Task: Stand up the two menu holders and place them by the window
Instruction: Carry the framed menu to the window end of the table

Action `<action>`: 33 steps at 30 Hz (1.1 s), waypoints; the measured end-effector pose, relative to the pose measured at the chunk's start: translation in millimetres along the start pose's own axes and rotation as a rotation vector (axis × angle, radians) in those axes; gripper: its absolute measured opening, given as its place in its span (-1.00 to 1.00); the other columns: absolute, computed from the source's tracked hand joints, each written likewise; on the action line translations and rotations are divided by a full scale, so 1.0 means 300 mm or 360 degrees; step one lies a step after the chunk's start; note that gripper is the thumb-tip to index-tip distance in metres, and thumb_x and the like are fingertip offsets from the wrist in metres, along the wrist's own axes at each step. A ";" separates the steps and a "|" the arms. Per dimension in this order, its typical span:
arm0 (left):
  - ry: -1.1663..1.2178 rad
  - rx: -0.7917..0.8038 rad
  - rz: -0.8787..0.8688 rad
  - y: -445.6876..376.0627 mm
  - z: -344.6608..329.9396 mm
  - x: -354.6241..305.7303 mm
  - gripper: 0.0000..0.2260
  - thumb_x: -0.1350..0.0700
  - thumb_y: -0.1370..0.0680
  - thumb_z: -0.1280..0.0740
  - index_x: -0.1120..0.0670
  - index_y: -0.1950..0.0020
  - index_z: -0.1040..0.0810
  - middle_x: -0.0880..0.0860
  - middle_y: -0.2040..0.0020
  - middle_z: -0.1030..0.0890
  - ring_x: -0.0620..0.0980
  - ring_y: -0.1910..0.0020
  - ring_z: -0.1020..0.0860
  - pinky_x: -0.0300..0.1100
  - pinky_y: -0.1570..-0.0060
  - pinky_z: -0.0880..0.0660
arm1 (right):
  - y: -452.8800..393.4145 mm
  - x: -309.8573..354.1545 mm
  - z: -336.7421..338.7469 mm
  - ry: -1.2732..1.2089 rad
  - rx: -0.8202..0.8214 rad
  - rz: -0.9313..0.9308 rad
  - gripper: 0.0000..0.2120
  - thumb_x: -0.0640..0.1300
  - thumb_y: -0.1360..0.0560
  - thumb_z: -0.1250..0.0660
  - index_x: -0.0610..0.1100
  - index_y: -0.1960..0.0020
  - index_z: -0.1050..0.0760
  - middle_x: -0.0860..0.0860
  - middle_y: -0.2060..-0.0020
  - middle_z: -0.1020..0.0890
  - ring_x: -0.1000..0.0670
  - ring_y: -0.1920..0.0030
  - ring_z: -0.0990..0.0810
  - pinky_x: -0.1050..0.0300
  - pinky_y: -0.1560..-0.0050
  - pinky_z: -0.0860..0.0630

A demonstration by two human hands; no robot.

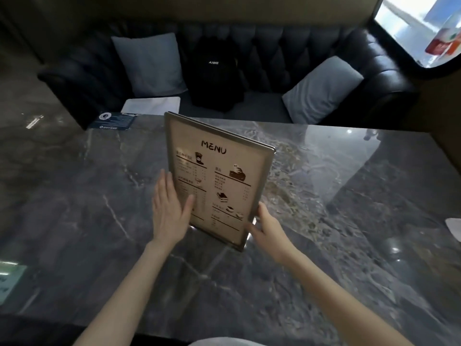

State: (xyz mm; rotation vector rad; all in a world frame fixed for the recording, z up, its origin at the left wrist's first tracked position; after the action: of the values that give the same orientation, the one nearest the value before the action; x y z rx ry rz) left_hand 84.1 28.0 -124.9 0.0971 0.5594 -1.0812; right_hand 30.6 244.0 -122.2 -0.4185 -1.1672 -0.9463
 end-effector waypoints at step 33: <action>0.2134 0.0351 0.0997 -0.180 -0.097 0.102 -0.80 0.02 -0.56 -0.23 0.11 0.01 -0.57 -0.04 0.18 -0.72 -0.10 0.08 -0.64 -0.20 0.11 -0.54 | -0.039 -0.003 0.058 -0.0148 -0.0213 -0.0116 -0.73 -0.33 -0.43 -0.33 -0.15 -0.11 -0.53 -0.06 -0.06 -0.66 0.03 -0.08 -0.62 -0.03 -0.18 -0.55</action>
State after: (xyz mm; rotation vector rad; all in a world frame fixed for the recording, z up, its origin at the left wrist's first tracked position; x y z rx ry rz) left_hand 37.3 -12.8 -154.2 1.1679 1.4679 -0.3207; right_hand 10.9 250.4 -118.6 -0.5354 -1.2139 -1.0820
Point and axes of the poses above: each hand's wrist, its own y-axis away from the middle knuckle, its own z-axis out of the back of the hand, x = y × z, the point moved 4 cm from there along -y, towards the middle knuckle
